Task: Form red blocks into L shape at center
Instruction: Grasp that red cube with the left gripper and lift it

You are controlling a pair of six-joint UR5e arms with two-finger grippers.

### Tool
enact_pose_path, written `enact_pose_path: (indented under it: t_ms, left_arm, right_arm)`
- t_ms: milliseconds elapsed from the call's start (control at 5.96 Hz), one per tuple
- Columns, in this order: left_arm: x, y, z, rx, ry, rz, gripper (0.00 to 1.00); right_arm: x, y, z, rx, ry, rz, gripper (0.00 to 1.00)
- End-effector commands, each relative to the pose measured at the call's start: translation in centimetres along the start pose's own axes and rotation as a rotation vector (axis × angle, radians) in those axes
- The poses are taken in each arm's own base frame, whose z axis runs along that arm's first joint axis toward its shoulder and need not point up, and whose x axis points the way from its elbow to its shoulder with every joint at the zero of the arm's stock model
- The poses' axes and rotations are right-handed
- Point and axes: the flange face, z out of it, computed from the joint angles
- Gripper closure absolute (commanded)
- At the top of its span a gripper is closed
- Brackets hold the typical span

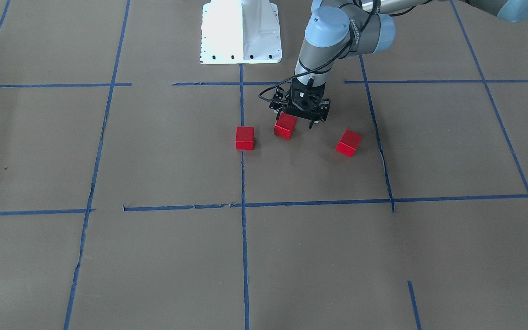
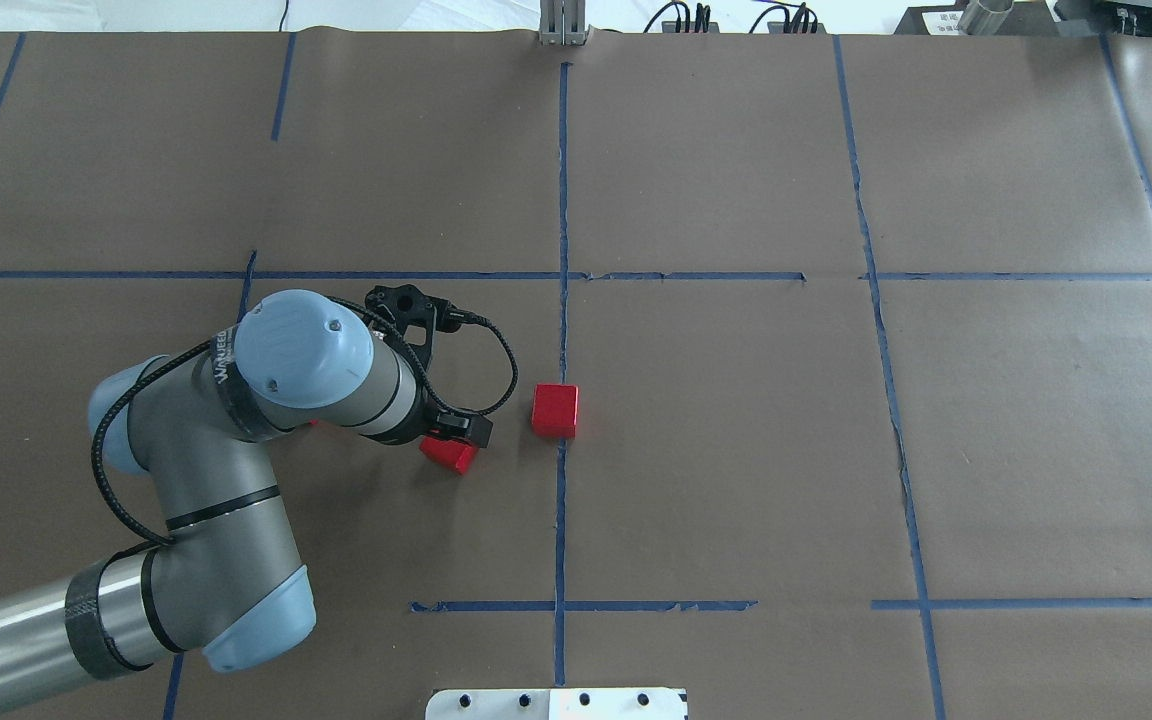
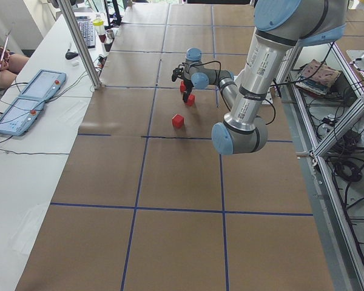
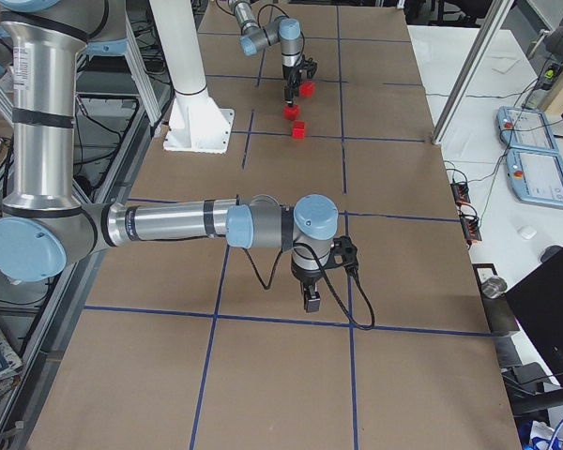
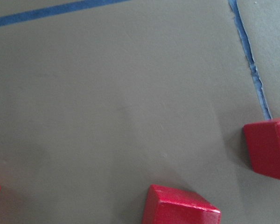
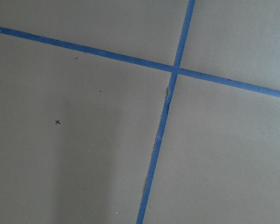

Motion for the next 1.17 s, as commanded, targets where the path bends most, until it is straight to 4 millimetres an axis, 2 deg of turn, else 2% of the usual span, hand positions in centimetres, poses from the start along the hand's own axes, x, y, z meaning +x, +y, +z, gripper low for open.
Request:
enact_pose_path:
  t_ms: [0, 168, 335, 671, 839, 1006]
  left_arm:
    - [1.5, -0.1, 2.0, -0.022, -0.013, -0.007, 0.00]
    - [2.0, -0.1, 2.9, -0.032, -0.019, -0.005, 0.01]
    - [2.0, -0.1, 3.2, -0.036, -0.022, -0.004, 0.11]
    - [2.1, -0.2, 3.3, -0.036, -0.022, 0.000, 0.42]
    - [2.5, -1.1, 2.4, -0.021, -0.015, -0.006, 0.63]
    - [0.6, -3.9, 0.8, 0.010, -0.028, -0.044, 0.76]
  right_arm:
    - [0.0, 0.1, 0.1, -0.001, 0.000, 0.001, 0.00]
    - [0.0, 0.1, 0.1, -0.001, 0.000, 0.001, 0.00]
    - [0.1, 0.1, 0.1, -0.003, 0.000, 0.002, 0.00]
    - [0.1, 0.1, 0.1, -0.003, 0.000, 0.002, 0.00]
    - [0.0, 0.1, 0.1, -0.001, 0.000, 0.001, 0.00]
    - [0.1, 0.0, 0.1, -0.001, 0.000, 0.003, 0.00]
